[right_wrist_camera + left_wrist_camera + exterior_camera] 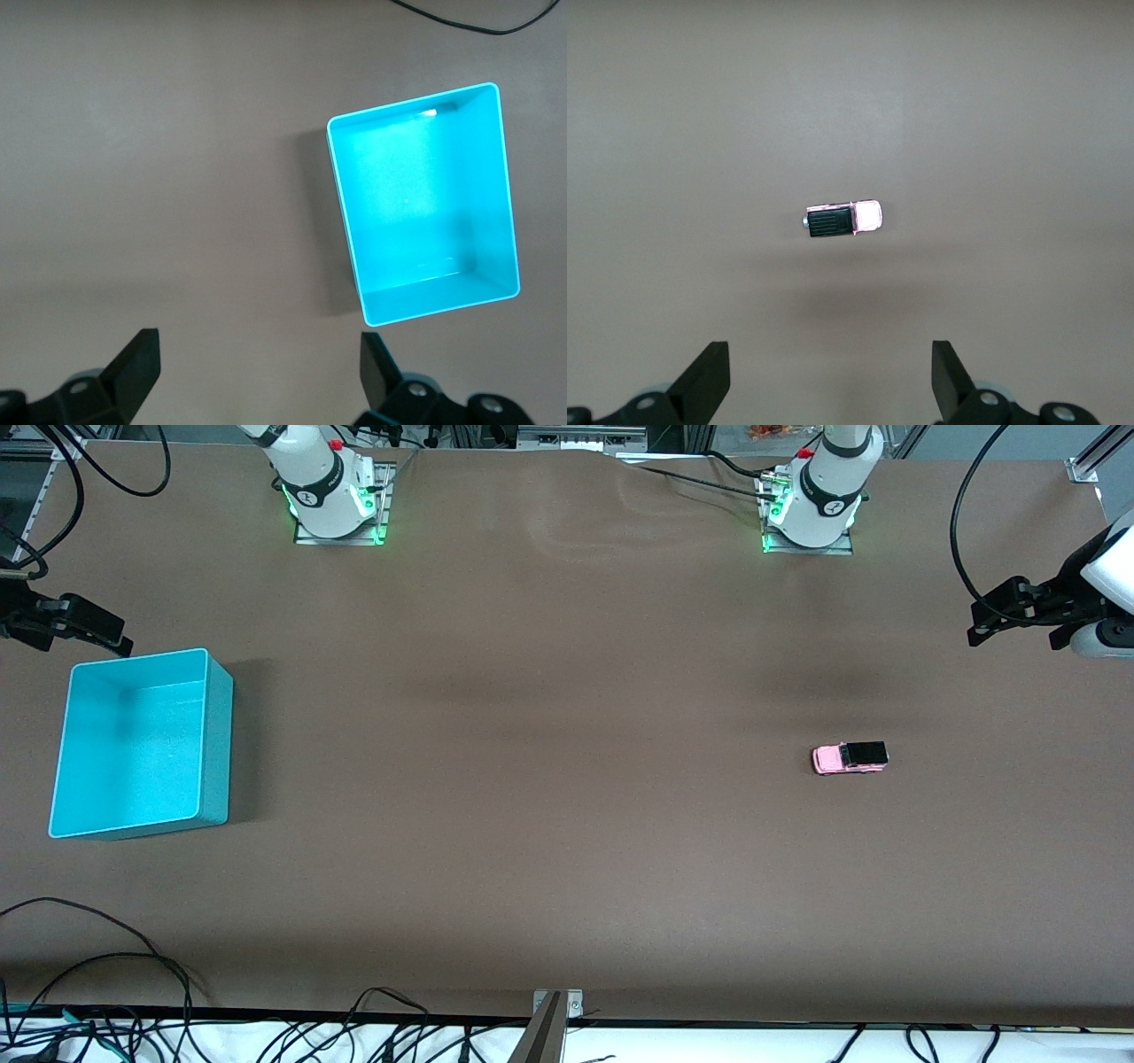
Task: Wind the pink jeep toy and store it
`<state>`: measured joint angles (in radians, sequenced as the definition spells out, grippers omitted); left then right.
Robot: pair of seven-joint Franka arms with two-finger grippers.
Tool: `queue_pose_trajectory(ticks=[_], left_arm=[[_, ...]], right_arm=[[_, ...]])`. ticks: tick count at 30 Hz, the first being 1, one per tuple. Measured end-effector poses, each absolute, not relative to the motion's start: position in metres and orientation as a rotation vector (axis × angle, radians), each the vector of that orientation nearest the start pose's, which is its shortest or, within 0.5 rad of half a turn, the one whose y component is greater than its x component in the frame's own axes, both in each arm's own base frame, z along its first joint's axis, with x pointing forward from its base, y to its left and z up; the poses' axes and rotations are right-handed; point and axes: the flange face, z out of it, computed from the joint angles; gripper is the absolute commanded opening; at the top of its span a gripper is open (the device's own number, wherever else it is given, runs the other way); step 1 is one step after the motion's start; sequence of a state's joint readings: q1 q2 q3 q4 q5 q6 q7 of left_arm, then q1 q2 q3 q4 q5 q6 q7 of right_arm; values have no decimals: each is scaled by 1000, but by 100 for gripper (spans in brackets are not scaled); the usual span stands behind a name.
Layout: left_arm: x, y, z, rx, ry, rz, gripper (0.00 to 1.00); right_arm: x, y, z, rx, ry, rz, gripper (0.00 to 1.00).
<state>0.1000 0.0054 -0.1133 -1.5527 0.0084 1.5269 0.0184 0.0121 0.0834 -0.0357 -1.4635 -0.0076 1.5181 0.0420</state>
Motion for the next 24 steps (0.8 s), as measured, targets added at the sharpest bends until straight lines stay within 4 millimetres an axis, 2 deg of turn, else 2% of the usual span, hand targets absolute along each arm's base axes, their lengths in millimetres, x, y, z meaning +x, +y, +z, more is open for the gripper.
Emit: queue_pose_trajectory(ticks=[24], left_arm=[[552,-9,626,-3133,56,49,100]], right_arm=[[571,-13,620,-3149,100,108,100]])
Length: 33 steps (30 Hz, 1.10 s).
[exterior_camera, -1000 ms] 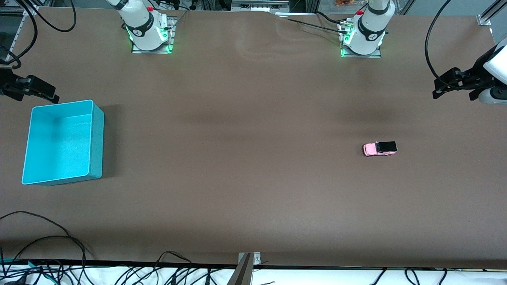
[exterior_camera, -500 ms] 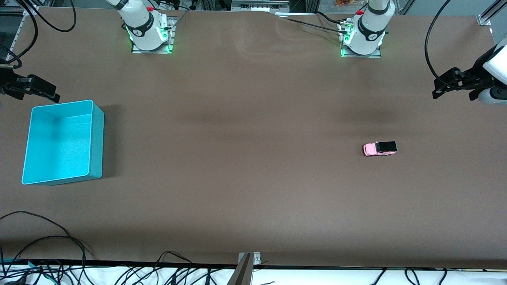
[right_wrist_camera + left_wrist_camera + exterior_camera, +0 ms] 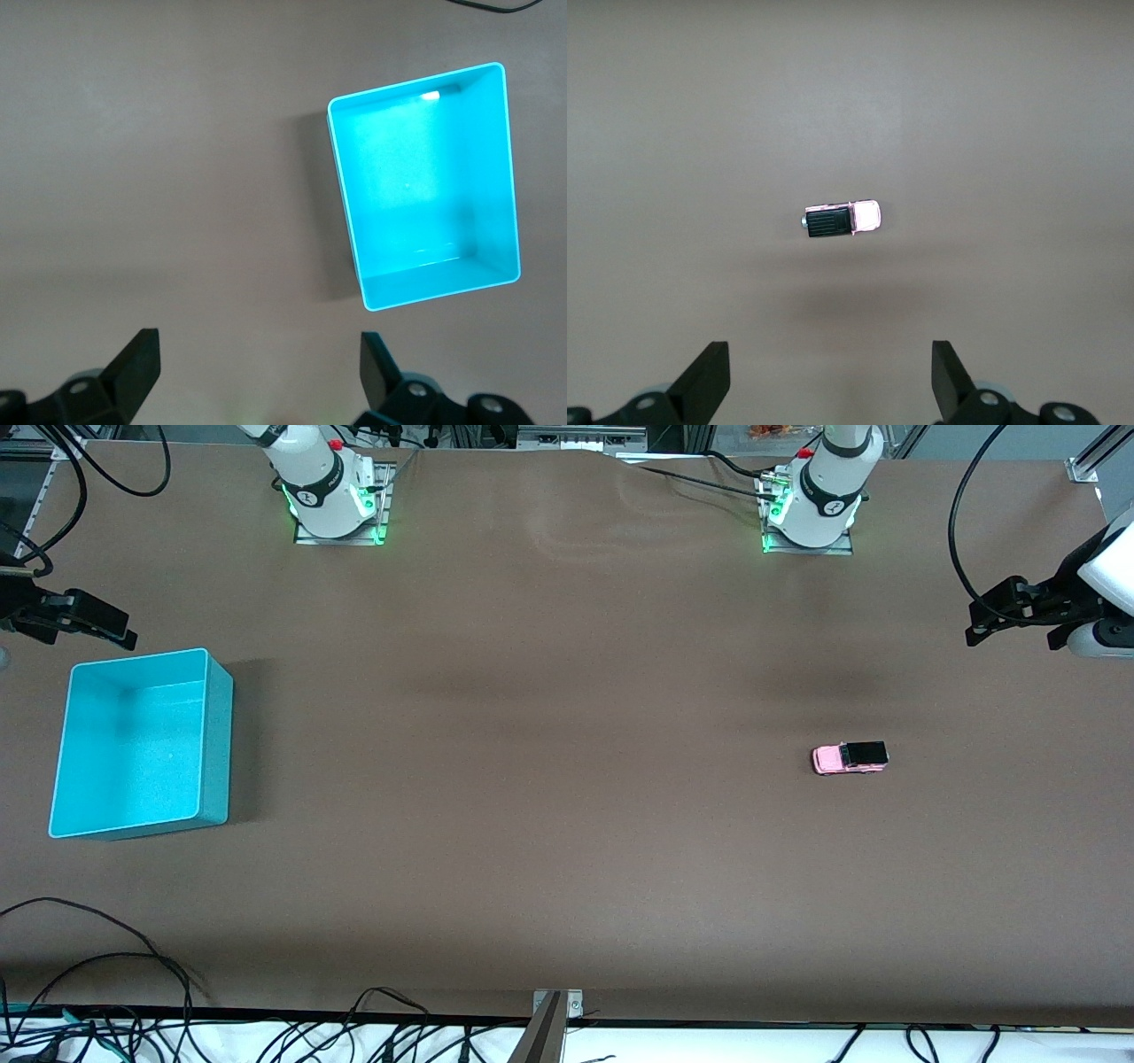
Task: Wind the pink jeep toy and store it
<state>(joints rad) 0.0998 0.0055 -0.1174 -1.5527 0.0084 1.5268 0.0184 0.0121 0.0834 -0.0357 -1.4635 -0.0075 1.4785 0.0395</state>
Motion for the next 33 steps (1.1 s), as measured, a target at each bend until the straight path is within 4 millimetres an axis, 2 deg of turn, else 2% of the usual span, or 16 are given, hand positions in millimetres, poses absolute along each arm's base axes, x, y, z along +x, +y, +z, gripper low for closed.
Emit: queue_pose_trajectory(ticks=[22,33], left_arm=[[552,-9,626,-3133,56,50,100],[553,-2,623,-3134,38,58,100]], right_arm=[[569,-12,619,-3148,97,133,100],[569,-12,619,-3148,97,136,100]])
